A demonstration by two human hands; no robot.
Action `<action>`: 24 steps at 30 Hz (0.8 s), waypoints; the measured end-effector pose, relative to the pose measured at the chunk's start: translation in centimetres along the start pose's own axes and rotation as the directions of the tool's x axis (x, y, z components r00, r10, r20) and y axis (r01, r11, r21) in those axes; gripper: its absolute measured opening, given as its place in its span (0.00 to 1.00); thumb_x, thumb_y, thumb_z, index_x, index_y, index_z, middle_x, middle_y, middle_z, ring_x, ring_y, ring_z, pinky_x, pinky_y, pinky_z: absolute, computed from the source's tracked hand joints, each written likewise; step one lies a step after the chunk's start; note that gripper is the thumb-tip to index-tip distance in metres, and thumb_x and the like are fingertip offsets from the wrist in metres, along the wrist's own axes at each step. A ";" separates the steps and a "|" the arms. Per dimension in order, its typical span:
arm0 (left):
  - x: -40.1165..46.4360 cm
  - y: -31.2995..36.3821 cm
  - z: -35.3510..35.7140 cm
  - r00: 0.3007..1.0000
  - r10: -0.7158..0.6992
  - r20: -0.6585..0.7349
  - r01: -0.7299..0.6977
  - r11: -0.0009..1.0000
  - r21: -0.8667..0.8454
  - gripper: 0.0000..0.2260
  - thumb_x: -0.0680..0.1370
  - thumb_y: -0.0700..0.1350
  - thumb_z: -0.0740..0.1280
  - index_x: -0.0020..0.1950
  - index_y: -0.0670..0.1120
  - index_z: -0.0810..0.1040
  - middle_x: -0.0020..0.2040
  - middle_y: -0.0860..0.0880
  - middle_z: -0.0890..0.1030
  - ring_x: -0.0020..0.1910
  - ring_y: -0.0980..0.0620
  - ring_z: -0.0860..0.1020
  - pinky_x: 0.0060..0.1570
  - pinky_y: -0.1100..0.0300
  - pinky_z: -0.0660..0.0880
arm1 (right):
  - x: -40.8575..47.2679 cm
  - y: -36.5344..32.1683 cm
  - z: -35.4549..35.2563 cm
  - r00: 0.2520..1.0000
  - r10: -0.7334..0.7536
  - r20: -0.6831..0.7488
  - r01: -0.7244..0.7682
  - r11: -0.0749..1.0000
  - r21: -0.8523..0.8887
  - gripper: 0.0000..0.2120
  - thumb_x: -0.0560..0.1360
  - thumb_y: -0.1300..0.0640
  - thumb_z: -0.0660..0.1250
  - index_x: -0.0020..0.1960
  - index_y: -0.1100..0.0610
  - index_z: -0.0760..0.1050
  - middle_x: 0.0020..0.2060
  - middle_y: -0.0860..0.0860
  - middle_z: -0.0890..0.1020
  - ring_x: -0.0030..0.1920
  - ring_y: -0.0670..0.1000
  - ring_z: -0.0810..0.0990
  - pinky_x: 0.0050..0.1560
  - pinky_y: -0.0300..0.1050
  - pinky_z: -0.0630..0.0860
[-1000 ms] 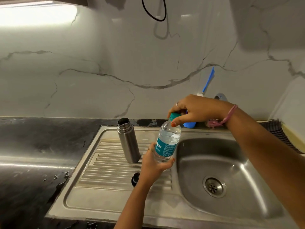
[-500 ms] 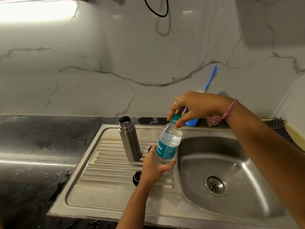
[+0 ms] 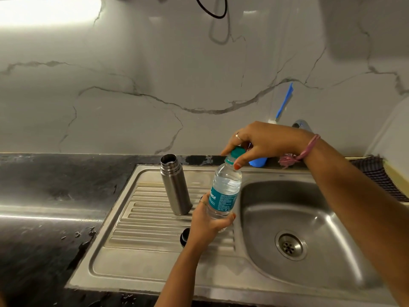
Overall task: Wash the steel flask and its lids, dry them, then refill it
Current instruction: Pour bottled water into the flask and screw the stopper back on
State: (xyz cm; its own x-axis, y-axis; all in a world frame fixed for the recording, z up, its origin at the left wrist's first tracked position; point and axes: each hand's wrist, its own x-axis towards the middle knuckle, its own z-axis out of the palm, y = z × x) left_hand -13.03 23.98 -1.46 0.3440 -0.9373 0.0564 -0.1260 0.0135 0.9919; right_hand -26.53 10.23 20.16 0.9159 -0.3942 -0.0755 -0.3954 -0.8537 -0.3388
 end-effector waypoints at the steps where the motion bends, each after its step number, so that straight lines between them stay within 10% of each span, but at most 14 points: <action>1: -0.1 0.1 -0.1 1.000 0.002 -0.007 -0.002 1.000 -0.012 0.25 0.69 0.35 0.79 0.62 0.46 0.75 0.53 0.49 0.85 0.51 0.53 0.84 0.50 0.61 0.80 | -0.2 0.3 0.1 0.999 -0.004 -0.046 0.007 0.998 0.064 0.19 0.71 0.49 0.72 0.62 0.48 0.77 0.53 0.44 0.78 0.50 0.45 0.78 0.50 0.33 0.76; 9: -0.3 0.2 -1.4 0.999 -0.003 -0.052 -0.001 0.997 -0.075 0.24 0.68 0.31 0.78 0.59 0.46 0.76 0.48 0.51 0.86 0.48 0.53 0.84 0.48 0.63 0.79 | -2.1 2.4 6.4 0.921 0.298 -0.252 -0.079 0.774 0.629 0.16 0.71 0.56 0.72 0.58 0.49 0.76 0.54 0.42 0.79 0.48 0.34 0.80 0.41 0.24 0.73; 15: -0.4 0.0 -2.4 0.998 0.005 -0.065 -0.009 0.998 -0.064 0.25 0.68 0.32 0.78 0.60 0.49 0.75 0.51 0.50 0.85 0.50 0.55 0.84 0.48 0.64 0.79 | -3.2 3.2 16.2 0.870 0.459 -0.181 -0.121 0.555 0.823 0.22 0.62 0.49 0.76 0.54 0.52 0.79 0.47 0.53 0.85 0.48 0.49 0.84 0.51 0.42 0.79; 24: -0.6 -0.5 -3.1 0.997 0.021 -0.076 -0.025 0.998 -0.052 0.24 0.68 0.32 0.78 0.59 0.47 0.75 0.50 0.49 0.85 0.50 0.52 0.84 0.49 0.61 0.79 | -3.7 2.8 25.5 0.925 0.377 -0.058 -0.269 0.753 0.600 0.15 0.65 0.53 0.78 0.50 0.51 0.79 0.47 0.48 0.82 0.44 0.46 0.83 0.50 0.38 0.79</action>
State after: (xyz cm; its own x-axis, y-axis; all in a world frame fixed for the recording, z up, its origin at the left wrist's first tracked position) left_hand -10.26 25.64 -1.68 0.4113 -0.9074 0.0861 -0.0863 0.0553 0.9947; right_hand -29.28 18.01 -4.42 0.6940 -0.7057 -0.1430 -0.5028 -0.3327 -0.7978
